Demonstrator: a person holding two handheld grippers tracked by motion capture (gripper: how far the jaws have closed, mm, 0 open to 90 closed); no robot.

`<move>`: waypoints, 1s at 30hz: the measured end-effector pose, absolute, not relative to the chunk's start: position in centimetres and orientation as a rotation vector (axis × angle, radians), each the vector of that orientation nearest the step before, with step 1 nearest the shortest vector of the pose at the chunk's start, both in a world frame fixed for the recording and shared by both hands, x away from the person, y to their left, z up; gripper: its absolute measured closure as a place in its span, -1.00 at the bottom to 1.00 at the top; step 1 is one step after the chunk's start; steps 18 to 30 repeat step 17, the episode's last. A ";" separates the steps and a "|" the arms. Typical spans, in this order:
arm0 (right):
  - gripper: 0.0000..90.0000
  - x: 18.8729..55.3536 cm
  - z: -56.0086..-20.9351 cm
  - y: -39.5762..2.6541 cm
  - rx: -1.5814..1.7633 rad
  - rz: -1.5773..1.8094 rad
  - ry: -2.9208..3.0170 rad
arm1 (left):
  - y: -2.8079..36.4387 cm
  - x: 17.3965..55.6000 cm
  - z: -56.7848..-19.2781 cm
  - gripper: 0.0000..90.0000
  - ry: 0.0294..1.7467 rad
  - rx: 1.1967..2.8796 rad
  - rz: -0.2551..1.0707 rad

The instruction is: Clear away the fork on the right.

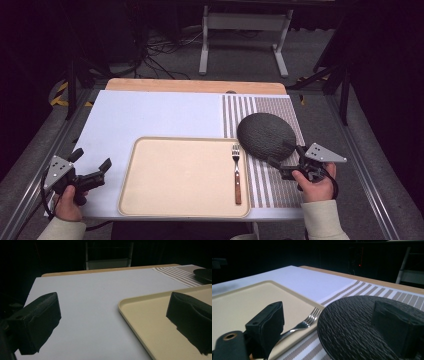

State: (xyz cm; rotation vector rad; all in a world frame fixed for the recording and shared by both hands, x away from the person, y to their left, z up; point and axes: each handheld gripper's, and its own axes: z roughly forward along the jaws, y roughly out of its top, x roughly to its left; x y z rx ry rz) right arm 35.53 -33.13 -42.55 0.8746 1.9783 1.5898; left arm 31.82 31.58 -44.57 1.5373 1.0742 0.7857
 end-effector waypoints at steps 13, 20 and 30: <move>-0.73 34.4 -44.5 -34.4 0.959 1.558 1.965 | 31.7 31.8 -44.5 -1.00 1.068 1.530 0.780; -0.73 34.5 -44.6 -34.5 0.964 1.555 1.957 | 31.9 31.8 -44.5 -1.00 1.070 1.530 0.772; -0.73 34.5 -44.6 -34.5 0.964 1.555 1.957 | 31.9 31.8 -44.5 -1.00 1.070 1.530 0.772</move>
